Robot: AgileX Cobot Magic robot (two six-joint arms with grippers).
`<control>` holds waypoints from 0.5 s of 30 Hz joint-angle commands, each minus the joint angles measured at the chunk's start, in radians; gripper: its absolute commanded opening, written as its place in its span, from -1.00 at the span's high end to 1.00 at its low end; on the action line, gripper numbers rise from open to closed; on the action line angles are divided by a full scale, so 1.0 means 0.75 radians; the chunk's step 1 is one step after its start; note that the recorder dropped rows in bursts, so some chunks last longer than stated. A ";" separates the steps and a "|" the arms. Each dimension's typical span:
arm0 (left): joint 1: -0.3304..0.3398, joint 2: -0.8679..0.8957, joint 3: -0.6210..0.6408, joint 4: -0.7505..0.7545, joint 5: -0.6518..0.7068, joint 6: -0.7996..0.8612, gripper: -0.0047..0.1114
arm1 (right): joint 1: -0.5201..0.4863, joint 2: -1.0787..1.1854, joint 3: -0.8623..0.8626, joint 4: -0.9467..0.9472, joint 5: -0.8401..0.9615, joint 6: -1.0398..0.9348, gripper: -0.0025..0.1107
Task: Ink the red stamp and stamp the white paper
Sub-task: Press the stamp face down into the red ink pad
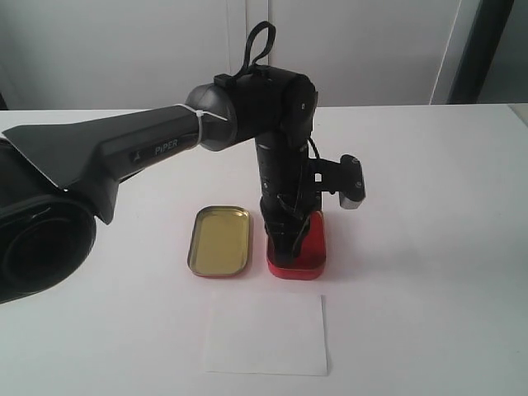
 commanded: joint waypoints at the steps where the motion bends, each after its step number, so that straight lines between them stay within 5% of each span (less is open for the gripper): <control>1: -0.001 0.000 0.020 0.034 0.126 -0.002 0.92 | 0.005 -0.006 0.001 -0.009 -0.017 -0.011 0.96; 15: -0.003 -0.052 0.020 0.031 0.119 -0.002 0.92 | 0.005 -0.006 0.001 -0.009 -0.017 -0.011 0.96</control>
